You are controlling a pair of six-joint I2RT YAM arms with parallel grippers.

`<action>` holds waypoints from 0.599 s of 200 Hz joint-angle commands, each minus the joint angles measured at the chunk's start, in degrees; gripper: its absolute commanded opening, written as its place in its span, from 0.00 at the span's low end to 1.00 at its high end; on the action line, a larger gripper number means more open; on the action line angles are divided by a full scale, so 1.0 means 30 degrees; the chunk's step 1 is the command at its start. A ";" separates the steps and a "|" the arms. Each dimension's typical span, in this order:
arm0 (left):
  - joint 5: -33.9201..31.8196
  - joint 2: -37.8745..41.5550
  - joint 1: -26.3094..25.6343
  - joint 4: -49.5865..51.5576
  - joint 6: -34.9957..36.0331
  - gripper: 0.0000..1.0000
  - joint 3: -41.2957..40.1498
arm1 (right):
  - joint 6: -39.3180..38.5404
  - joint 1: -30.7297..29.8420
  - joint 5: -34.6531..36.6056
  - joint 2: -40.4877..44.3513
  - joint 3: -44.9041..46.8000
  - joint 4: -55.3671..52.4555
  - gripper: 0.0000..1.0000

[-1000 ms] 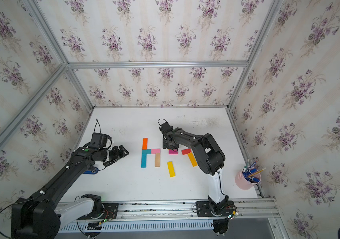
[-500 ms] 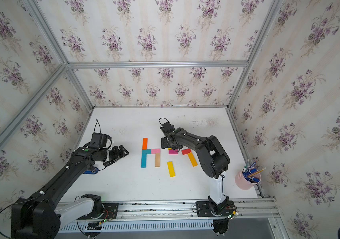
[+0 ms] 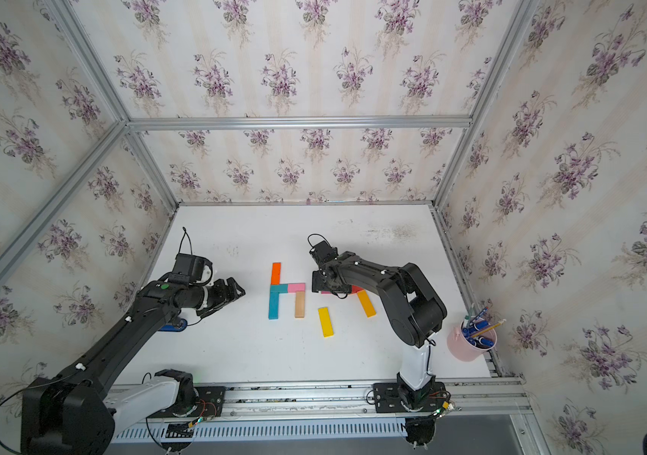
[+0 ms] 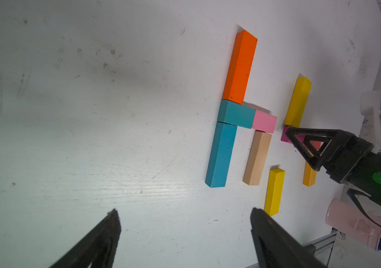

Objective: Assemble the letter h with building blocks
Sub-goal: Assemble the building block at the center of the board.

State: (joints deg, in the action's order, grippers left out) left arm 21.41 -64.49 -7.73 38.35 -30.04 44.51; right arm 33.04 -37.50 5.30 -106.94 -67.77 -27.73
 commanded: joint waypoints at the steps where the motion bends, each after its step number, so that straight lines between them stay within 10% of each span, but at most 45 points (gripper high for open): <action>1: 0.0018 0.0095 0.0023 -0.0263 0.0108 0.90 -0.0041 | 0.0369 -0.0040 -0.0131 -0.0207 -0.0027 0.0306 0.82; 120: -0.0001 0.0234 0.0027 -0.0260 0.0166 0.90 -0.0145 | 0.1044 -0.0217 0.0921 -0.0914 -0.0585 -0.0624 0.69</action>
State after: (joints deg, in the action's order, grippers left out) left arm 21.41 -64.16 -7.73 38.33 -30.04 44.34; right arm 35.40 -38.20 6.26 -109.14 -69.30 -27.83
